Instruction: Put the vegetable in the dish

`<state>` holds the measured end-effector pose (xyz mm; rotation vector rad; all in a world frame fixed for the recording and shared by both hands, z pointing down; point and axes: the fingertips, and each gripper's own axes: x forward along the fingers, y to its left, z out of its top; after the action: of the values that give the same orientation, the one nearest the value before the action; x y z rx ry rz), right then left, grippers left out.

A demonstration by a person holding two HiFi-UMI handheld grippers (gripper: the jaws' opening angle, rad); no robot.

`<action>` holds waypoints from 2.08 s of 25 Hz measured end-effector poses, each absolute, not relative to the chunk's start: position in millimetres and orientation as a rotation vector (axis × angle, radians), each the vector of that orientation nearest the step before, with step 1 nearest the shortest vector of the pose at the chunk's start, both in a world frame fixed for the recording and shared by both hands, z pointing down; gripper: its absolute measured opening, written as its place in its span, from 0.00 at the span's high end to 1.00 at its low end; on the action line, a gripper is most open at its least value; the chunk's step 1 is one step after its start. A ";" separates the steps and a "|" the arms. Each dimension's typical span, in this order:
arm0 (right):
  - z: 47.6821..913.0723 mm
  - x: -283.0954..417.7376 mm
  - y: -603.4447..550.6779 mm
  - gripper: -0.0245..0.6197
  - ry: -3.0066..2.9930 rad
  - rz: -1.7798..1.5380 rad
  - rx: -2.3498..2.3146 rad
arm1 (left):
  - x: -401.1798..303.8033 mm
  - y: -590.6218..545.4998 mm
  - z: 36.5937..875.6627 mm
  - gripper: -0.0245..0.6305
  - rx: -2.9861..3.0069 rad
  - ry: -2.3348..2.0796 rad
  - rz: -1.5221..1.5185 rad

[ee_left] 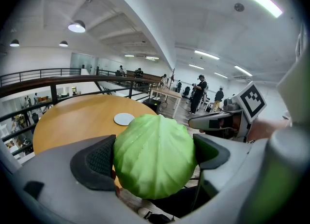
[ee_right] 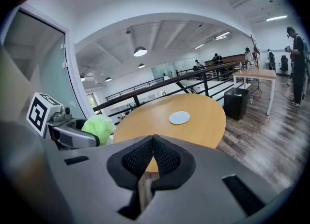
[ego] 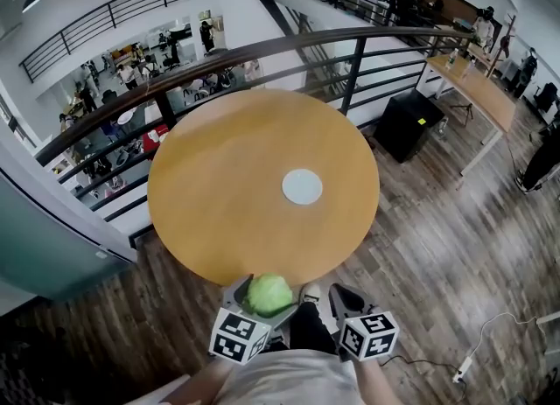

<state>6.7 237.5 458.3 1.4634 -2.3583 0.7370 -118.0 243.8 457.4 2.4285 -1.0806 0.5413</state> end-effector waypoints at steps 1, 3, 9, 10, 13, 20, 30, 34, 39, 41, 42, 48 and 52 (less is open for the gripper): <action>459.4 7.4 233.4 0.94 -2.360 0.739 1.464 | -117.5 239.6 458.2 0.22 2.427 -1.082 0.542; 461.2 9.5 224.2 0.94 -2.361 0.744 1.463 | -115.7 230.1 460.0 0.22 2.421 -1.084 0.542; 468.9 22.5 187.4 0.94 -2.357 0.754 1.443 | -102.3 195.6 466.4 0.22 2.398 -1.091 0.551; 467.8 24.5 178.6 0.94 -2.357 0.752 1.437 | -99.8 187.5 466.1 0.22 2.392 -1.093 0.554; 462.4 33.0 147.5 0.94 -2.360 0.735 1.411 | -89.6 159.1 461.0 0.22 2.374 -1.105 0.554; 454.0 57.3 61.3 0.94 -2.401 0.701 1.360 | -65.9 80.8 455.9 0.22 2.351 -1.156 0.560; 460.2 87.6 -22.2 0.94 -2.435 0.719 1.258 | -40.6 -2.6 454.3 0.22 2.283 -1.249 0.561; 467.1 88.3 -41.8 0.94 -2.435 0.735 1.204 | -44.9 -18.6 446.8 0.22 2.253 -1.303 0.547; 461.5 77.8 -48.0 0.94 -2.444 0.740 1.163 | -52.6 -20.5 441.5 0.22 2.222 -1.326 0.555; 462.6 75.3 -51.1 0.94 -2.440 0.742 1.162 | -53.5 -24.5 443.2 0.22 2.219 -1.320 0.559; 463.7 74.7 -53.1 0.94 -2.435 0.743 1.165 | -53.5 -27.5 444.4 0.22 2.220 -1.315 0.559; 465.4 76.0 -61.2 0.94 -2.393 0.770 1.224 | -54.8 -45.6 448.5 0.22 2.246 -1.260 0.577; 467.4 76.4 -66.2 0.94 -2.370 0.779 1.263 | -55.9 -56.9 456.2 0.22 2.260 -1.230 0.608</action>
<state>76.4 -66.2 467.4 1.2628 -2.3704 0.7786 -55.9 -56.9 456.2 2.2602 -1.2301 0.6084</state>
